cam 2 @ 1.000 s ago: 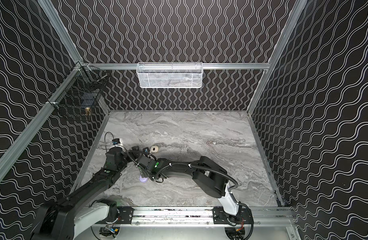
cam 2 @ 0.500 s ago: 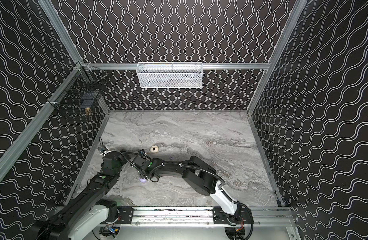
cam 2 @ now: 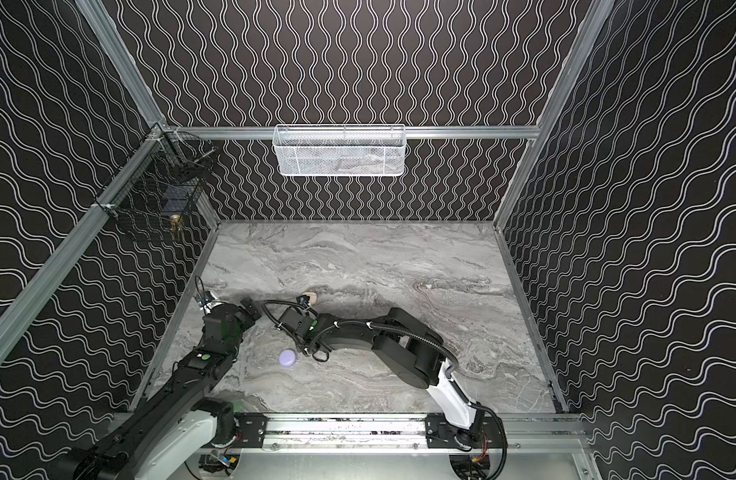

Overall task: Insert the wireless bluetooth earbuds into the charging case
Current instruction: 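Draw the left gripper back while the right gripper moves above the white round case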

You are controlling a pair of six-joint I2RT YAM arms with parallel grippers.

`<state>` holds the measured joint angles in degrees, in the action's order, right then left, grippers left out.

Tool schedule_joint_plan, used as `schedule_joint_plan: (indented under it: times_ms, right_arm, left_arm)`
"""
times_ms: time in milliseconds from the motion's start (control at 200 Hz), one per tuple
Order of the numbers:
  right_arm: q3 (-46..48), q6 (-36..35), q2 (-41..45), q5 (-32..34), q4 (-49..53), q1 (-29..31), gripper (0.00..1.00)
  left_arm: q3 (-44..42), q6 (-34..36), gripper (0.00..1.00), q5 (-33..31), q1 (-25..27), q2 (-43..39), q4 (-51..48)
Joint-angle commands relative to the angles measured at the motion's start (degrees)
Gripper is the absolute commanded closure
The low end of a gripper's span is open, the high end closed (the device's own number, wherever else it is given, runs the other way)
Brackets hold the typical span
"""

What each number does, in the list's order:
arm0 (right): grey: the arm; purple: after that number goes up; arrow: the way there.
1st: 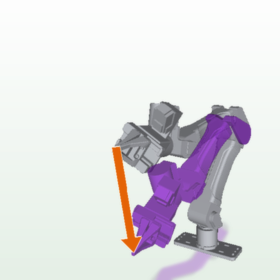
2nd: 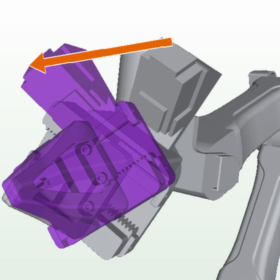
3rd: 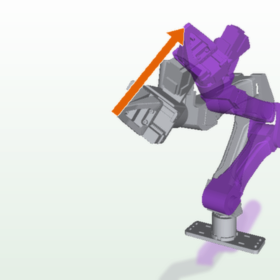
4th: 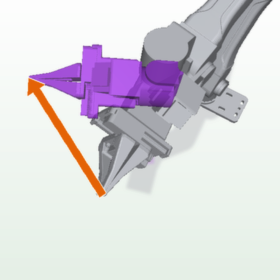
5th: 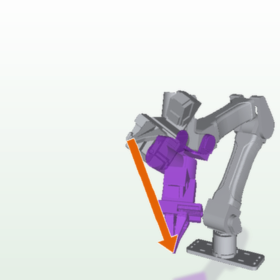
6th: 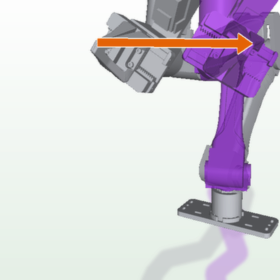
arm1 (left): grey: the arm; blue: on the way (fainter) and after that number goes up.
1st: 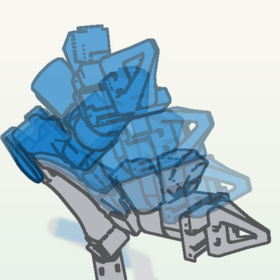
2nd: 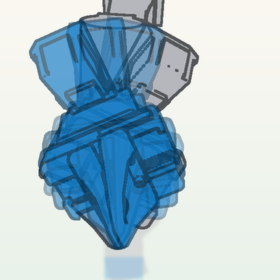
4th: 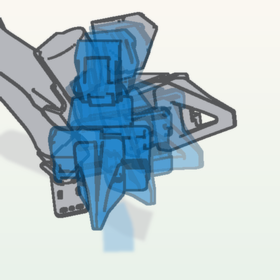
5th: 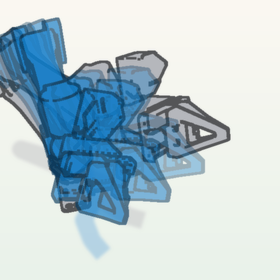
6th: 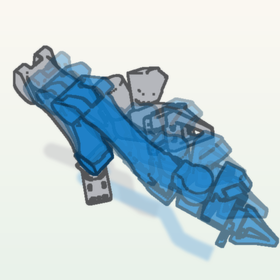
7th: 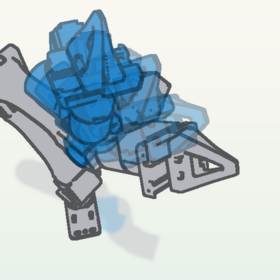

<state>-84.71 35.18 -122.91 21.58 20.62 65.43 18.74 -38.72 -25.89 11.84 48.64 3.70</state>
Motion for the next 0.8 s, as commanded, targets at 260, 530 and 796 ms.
schedule_joint_plan:
  times_ms: [260, 530, 796]
  right_arm:
    - [2.7, 3.1, 2.8, -4.0, -3.8, -0.4, 0.23]
    - [2.5, 3.7, 2.1, -5.6, -4.3, 0.6, 0.23]
    - [5.8, 6.2, 5.0, -4.5, -7.1, 4.2, 0.25]
  left_arm:
    - [1.1, 3.2, 0.02, 5.5, -0.2, 1.5, 3.3]
    - [0.9, 3.7, 0.01, 6.6, -0.1, 1.7, 4.1]
    - [0.7, 3.5, 0.01, 6.7, -0.1, 1.6, 4.3]
